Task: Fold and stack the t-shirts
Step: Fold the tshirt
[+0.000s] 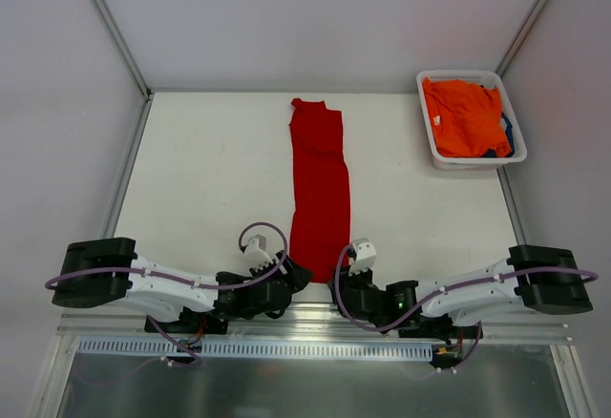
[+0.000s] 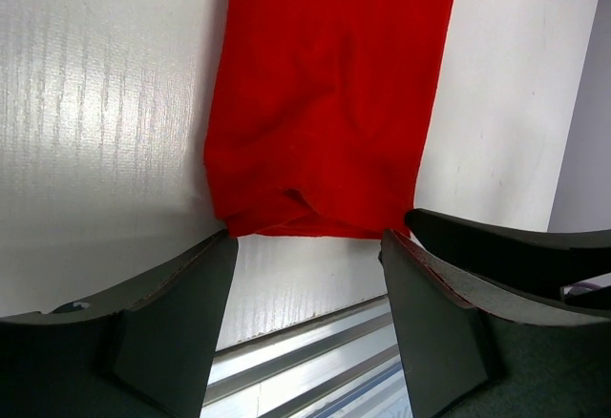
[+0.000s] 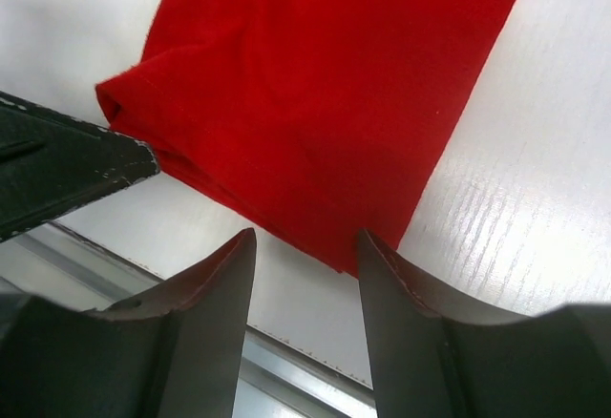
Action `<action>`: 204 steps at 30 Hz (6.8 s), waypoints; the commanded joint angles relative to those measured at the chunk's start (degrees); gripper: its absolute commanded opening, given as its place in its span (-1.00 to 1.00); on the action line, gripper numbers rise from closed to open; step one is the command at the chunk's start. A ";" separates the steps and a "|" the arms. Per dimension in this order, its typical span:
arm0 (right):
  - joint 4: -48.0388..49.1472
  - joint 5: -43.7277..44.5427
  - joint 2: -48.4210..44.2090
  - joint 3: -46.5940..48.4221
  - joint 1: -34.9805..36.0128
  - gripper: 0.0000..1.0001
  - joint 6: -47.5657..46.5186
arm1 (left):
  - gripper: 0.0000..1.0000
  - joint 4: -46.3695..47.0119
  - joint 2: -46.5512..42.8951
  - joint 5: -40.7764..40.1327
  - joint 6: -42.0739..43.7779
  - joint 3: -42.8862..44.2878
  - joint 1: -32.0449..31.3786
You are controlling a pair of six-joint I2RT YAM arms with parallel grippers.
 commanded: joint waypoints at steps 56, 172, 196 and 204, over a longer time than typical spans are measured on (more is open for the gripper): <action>6.15 -0.60 1.33 -3.44 0.92 -0.52 4.60 | -0.13 -27.02 7.81 6.23 -8.47 -1.04 0.25; -13.36 7.39 -13.70 7.27 1.36 -1.00 -6.47 | -1.00 -57.25 1.39 -5.36 4.35 27.16 4.47; -17.05 4.23 -14.84 17.21 -15.25 -0.99 -25.01 | -1.00 -56.90 3.59 -17.41 22.28 41.58 14.31; -15.29 0.10 -15.81 18.79 -21.14 -0.99 -31.08 | -1.00 -55.58 8.68 -20.48 31.42 50.62 16.16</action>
